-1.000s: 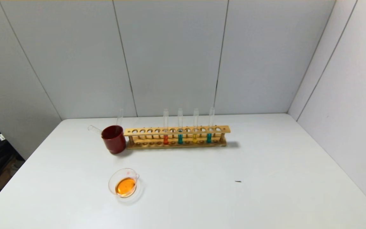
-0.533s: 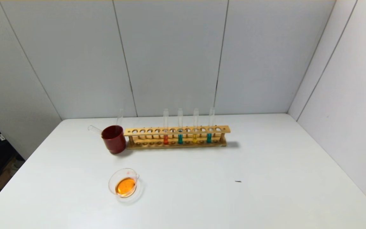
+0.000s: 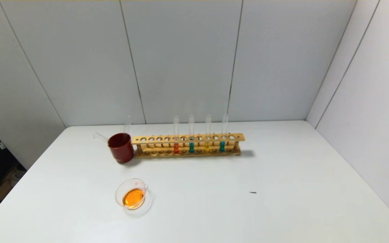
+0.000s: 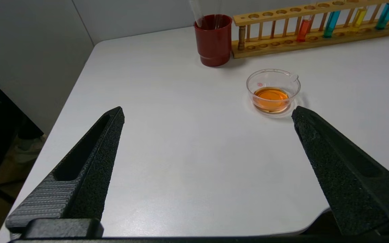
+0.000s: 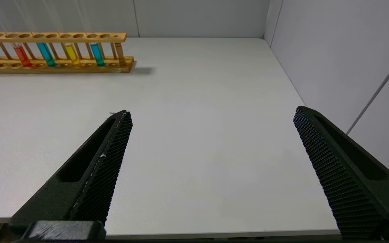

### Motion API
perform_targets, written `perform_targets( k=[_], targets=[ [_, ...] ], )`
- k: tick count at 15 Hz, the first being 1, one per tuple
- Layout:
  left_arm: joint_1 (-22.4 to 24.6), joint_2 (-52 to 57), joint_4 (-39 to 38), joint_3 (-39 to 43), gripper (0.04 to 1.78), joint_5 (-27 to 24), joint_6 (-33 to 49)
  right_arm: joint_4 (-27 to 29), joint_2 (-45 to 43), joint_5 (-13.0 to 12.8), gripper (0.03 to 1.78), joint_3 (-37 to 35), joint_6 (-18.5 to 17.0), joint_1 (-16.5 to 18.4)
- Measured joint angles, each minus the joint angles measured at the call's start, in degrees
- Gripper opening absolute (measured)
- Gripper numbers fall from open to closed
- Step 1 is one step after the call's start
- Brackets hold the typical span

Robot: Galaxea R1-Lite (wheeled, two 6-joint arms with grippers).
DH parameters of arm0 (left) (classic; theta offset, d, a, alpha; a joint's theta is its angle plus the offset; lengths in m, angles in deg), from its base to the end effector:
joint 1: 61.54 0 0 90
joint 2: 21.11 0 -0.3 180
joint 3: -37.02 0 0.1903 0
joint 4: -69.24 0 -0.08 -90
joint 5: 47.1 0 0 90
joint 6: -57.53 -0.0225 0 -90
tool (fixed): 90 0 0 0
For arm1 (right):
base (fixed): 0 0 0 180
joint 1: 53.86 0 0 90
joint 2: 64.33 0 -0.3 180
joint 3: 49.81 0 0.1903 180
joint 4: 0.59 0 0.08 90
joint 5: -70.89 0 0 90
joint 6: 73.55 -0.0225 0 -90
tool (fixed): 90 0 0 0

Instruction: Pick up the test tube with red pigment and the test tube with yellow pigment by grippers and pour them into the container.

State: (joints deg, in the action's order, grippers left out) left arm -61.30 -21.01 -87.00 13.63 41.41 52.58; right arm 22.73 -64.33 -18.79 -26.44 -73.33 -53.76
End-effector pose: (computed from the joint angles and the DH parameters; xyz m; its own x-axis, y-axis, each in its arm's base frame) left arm -0.0230 -0.0007 0.0748 0.9998 -0.0218 -0.0047 0.0221 0.9960 0.0862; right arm -0.0228 0.0002 0.0756 1.0000 0.0038 0.0009 -0.0038 1.0000 -0.0038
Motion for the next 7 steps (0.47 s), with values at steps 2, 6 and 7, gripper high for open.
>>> perform_targets(
  k=[2, 6, 7],
  targets=[
    [0.0, 0.0, -0.1, 0.0, 1.75, 0.6, 2.7, 0.0, 0.0, 0.0, 1.75, 0.0, 0.0, 0.0],
    [0.0, 0.0, 0.1, 0.0, 1.75, 1.4, 4.2, 0.0, 0.0, -0.1, 1.75, 0.0, 0.0, 0.0],
    [0.0, 0.0, 0.1, 0.0, 1.75, 1.4, 4.2, 0.0, 0.0, -0.1, 1.75, 0.0, 0.0, 0.0]
  ],
)
